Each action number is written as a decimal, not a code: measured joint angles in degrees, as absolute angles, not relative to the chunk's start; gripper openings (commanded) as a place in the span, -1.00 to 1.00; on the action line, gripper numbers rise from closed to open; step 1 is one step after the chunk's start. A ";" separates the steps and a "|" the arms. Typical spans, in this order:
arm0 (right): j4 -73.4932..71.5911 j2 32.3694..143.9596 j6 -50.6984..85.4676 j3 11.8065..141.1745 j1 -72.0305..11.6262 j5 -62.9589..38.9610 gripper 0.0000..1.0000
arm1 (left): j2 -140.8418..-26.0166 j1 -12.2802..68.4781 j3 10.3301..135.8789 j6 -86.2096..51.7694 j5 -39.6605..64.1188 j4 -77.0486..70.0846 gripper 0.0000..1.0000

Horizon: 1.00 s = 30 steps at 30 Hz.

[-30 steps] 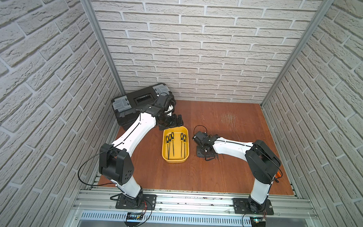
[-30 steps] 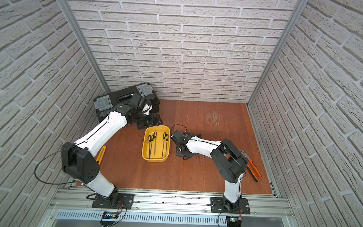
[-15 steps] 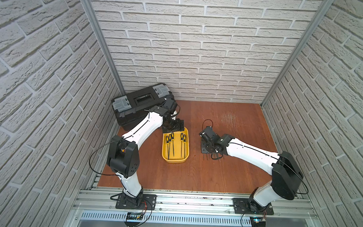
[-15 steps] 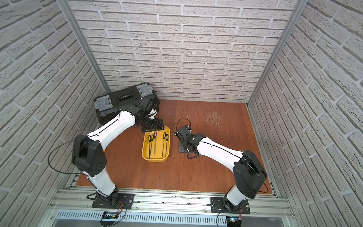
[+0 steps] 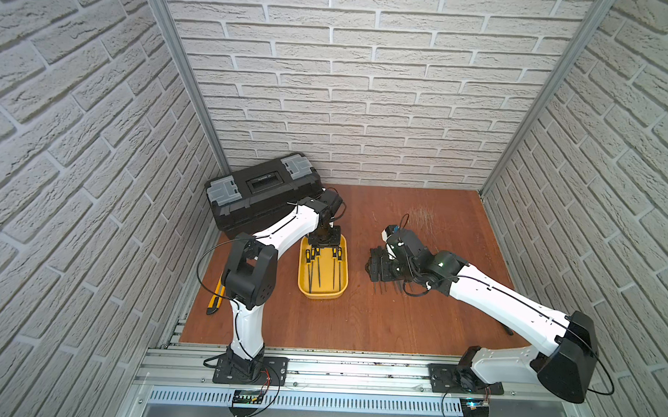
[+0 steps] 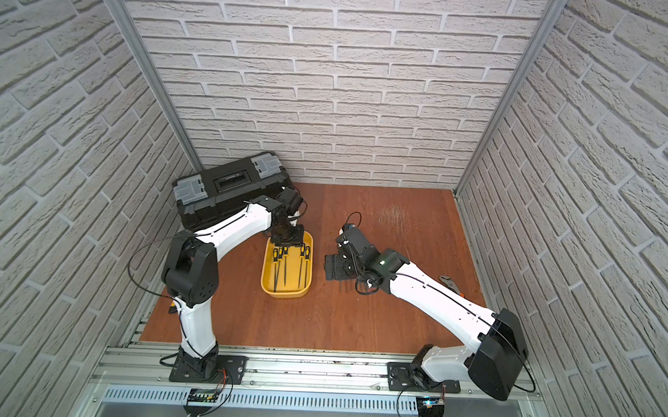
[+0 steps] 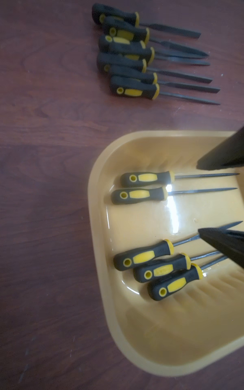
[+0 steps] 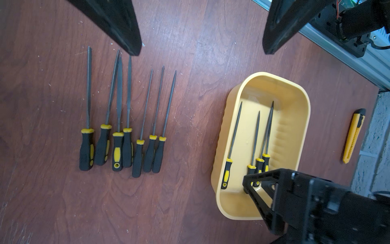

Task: Take the file tool out of the storage box
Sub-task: Pick up the file tool from the storage box.

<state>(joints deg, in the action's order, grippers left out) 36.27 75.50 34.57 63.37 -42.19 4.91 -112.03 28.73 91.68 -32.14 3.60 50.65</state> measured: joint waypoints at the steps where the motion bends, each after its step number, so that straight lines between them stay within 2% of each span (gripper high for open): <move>1: 36.29 75.20 34.46 63.37 -42.09 4.84 0.89 | -112.81 28.82 91.79 -32.16 3.36 50.48 -0.07; 20: 36.32 73.28 34.06 61.06 -40.12 4.29 0.89 | -120.66 30.26 93.93 -33.41 0.14 46.63 -0.35; 30: 36.32 72.82 34.06 61.06 -39.77 3.88 0.89 | -122.02 30.72 95.46 -33.58 -1.13 46.65 -0.40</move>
